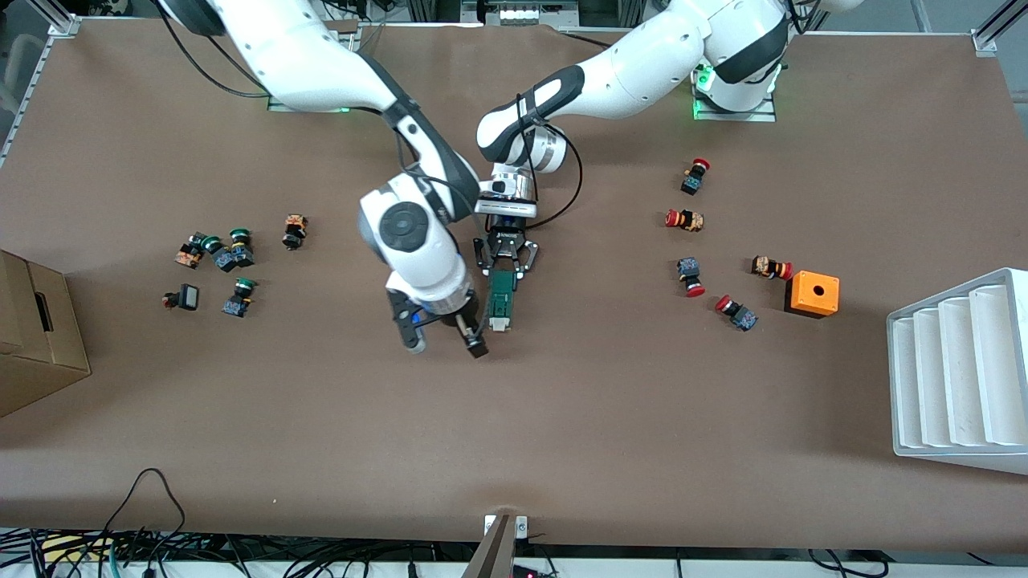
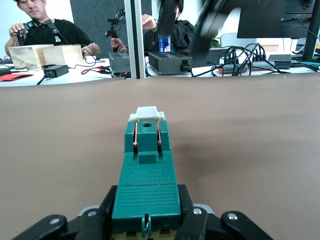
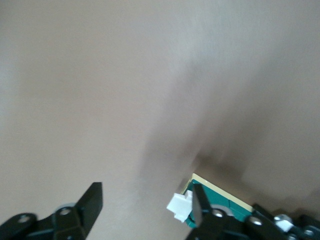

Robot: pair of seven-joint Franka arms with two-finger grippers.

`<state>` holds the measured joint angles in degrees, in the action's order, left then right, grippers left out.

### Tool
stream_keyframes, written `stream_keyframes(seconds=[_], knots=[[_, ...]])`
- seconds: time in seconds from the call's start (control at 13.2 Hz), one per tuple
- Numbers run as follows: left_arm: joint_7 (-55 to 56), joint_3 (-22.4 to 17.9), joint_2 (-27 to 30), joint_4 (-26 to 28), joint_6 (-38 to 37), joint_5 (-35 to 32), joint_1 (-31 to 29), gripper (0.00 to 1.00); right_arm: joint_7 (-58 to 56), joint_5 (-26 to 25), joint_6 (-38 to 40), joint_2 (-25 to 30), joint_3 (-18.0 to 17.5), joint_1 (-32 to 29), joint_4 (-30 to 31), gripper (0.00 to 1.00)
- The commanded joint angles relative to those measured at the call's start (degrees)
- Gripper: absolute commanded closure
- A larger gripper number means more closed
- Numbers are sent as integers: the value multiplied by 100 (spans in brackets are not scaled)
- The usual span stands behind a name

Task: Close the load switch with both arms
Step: 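Release the switch and lift the right gripper away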

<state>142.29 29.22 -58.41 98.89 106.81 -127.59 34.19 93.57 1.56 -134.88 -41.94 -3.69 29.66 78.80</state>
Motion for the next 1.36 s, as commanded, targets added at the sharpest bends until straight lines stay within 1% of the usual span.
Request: stream_keyframes(seconds=[0.0,0.08,0.3,0.53,0.76,0.91,1.06,1.21,1.29], knots=[[97,-145,-259,-186,279,-222,17,2,-1266,222,977,659,-141,-390,153,1],[106,-136,-259,-194,288,-213,17,0,-1741,230,1277,870,-141,-522,240,1],[54,-127,-102,-151,384,-143,-18,0,-3077,239,2059,1582,-141,-944,618,1],[18,-127,547,173,980,339,-62,0,-4413,239,3017,2144,-141,-1374,759,1],[-34,-127,1119,455,1482,787,-132,0,-5732,239,3704,2725,-141,-1857,970,1],[-419,-127,1497,640,1781,1103,-316,0,-6532,230,4065,2963,-141,-2200,988,1],[-797,-92,2015,894,2377,1455,-631,0,-7411,222,4206,3313,-141,-2526,1250,1],[-1437,-66,2655,1228,3131,2130,-1096,0,-8027,178,4207,3630,-123,-2728,1558,1],[-1884,-66,2955,1351,3606,2542,-1334,0,-8187,126,4207,3667,-115,-2746,1594,1]])
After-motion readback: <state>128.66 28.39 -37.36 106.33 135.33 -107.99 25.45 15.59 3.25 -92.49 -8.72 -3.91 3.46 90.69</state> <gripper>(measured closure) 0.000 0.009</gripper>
